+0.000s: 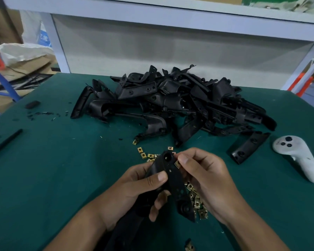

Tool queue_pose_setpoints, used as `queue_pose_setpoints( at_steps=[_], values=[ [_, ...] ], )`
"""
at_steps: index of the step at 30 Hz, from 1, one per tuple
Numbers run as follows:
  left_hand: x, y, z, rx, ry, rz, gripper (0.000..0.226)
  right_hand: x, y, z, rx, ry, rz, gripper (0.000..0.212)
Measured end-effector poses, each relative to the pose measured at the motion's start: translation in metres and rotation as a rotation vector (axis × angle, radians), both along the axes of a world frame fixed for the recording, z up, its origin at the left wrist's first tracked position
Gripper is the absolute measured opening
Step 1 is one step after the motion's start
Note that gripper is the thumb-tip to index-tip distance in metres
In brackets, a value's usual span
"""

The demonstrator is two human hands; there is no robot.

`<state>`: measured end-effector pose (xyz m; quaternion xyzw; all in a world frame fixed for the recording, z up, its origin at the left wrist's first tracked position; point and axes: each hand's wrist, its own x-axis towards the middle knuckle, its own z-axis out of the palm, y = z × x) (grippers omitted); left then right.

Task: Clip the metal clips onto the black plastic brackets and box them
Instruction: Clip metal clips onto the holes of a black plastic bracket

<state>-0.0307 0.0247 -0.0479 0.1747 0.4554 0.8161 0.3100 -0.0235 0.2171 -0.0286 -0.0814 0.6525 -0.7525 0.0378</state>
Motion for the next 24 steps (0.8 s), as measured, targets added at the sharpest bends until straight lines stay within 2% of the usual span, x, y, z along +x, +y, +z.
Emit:
queue_pose_setpoints(
  at_steps=[6, 11, 16, 24],
  values=[
    [-0.001, 0.002, 0.000, -0.021, 0.037, 0.022, 0.025, 0.003, -0.002, 0.000, 0.006, 0.015, -0.049, 0.028],
    [0.001, 0.002, 0.003, -0.020, 0.052, 0.033, 0.025, 0.000, 0.000, 0.001, -0.005, 0.064, -0.158, 0.025],
    [0.002, 0.002, 0.005, -0.029, 0.062, 0.038, 0.025, 0.001, -0.002, 0.001, 0.034, 0.086, -0.133, 0.034],
    [0.001, 0.000, 0.001, -0.050, 0.053, 0.047, 0.034, 0.005, -0.001, 0.009, 0.171, 0.199, -0.179, 0.018]
  ],
)
